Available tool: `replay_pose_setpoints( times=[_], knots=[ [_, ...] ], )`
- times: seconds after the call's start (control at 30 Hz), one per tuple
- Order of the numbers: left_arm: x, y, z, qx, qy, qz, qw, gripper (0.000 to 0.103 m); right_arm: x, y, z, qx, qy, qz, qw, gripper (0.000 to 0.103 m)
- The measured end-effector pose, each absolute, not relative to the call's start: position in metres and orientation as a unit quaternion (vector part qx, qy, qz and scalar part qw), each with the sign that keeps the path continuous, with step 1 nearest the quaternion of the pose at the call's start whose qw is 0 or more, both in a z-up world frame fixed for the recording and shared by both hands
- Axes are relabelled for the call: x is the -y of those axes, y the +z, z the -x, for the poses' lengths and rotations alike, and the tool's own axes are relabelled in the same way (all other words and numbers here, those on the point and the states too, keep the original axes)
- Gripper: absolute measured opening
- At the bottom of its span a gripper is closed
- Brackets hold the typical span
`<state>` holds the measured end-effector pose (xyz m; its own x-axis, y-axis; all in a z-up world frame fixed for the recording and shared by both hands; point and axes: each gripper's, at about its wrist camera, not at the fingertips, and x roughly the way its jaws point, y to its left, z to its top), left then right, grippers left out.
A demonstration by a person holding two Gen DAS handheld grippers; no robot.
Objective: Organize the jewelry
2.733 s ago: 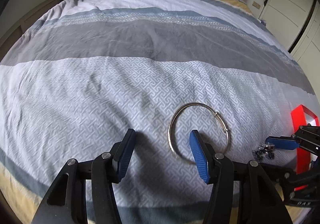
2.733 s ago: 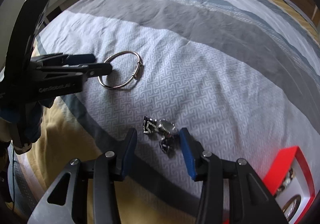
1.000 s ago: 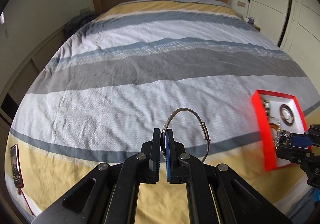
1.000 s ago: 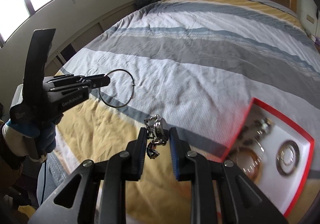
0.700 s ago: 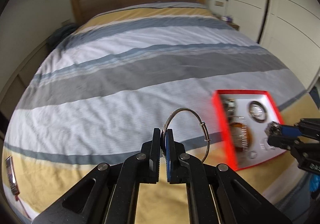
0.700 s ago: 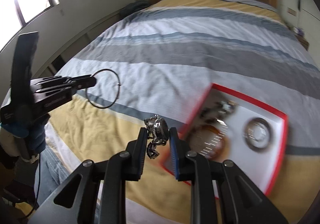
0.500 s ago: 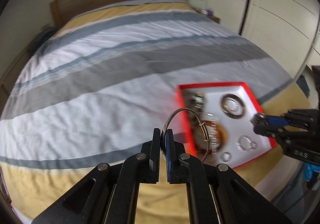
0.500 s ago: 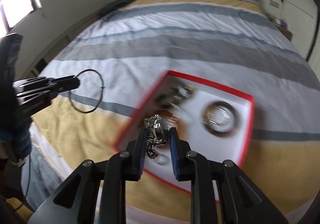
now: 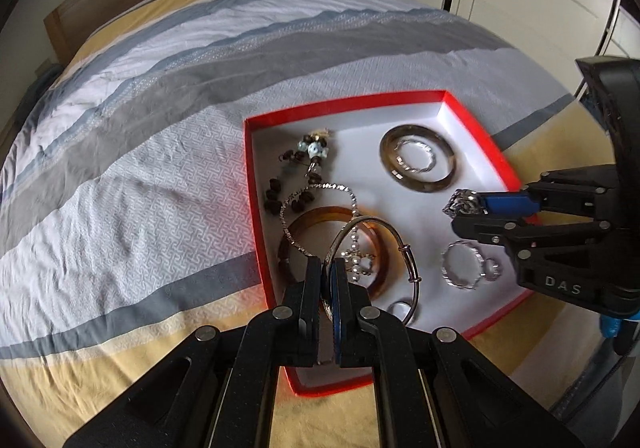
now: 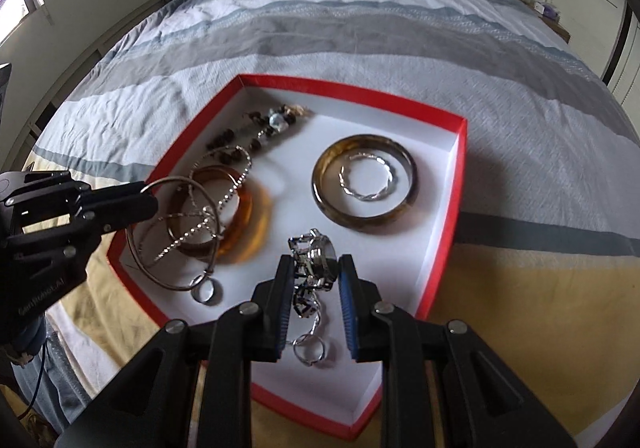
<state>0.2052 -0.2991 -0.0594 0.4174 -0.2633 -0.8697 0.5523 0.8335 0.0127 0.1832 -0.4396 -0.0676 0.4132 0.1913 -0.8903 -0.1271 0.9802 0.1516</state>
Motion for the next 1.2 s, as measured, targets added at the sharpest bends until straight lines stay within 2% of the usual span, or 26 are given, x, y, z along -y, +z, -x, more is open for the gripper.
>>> replay_pose_setpoints(
  times=[0.4,0.47,0.53,0.6,0.7,0.87,1.07,1.2],
  knots=[
    [0.295,-0.076,-0.212,-0.510,-0.230,-0.138,0.817,0.005,0.439,-0.080,-0.186,-0.557,0.081,-0.026,0.826,0.022],
    [0.292,-0.075,-0.212,-0.513,-0.230,-0.132,0.816,0.007,0.439,-0.079,-0.185,-0.559,0.074,-0.027,0.825,0.024],
    [0.288,-0.073,-0.210,-0.514,-0.230,-0.125,0.817,0.008,0.439,-0.076,-0.183,-0.558,0.069,-0.027,0.827,0.031],
    [0.285,-0.068,-0.206,-0.511,-0.232,-0.121,0.819,0.011,0.439,-0.070,-0.179,-0.554,0.064,-0.023,0.830,0.032],
    [0.279,-0.055,-0.199,-0.501,-0.231,-0.114,0.826,0.019,0.441,-0.057,-0.172,-0.544,0.054,-0.024,0.837,0.032],
    [0.259,-0.024,-0.182,-0.479,-0.207,-0.095,0.848,0.044,0.432,-0.023,-0.156,-0.515,0.050,-0.026,0.856,0.032],
    [0.227,0.015,-0.154,-0.445,-0.167,-0.079,0.876,0.065,0.400,0.014,-0.127,-0.480,0.069,-0.022,0.874,0.033],
    [0.202,0.039,-0.131,-0.424,-0.151,-0.065,0.891,0.073,0.378,0.034,-0.105,-0.460,0.080,-0.025,0.884,0.035]
  ],
)
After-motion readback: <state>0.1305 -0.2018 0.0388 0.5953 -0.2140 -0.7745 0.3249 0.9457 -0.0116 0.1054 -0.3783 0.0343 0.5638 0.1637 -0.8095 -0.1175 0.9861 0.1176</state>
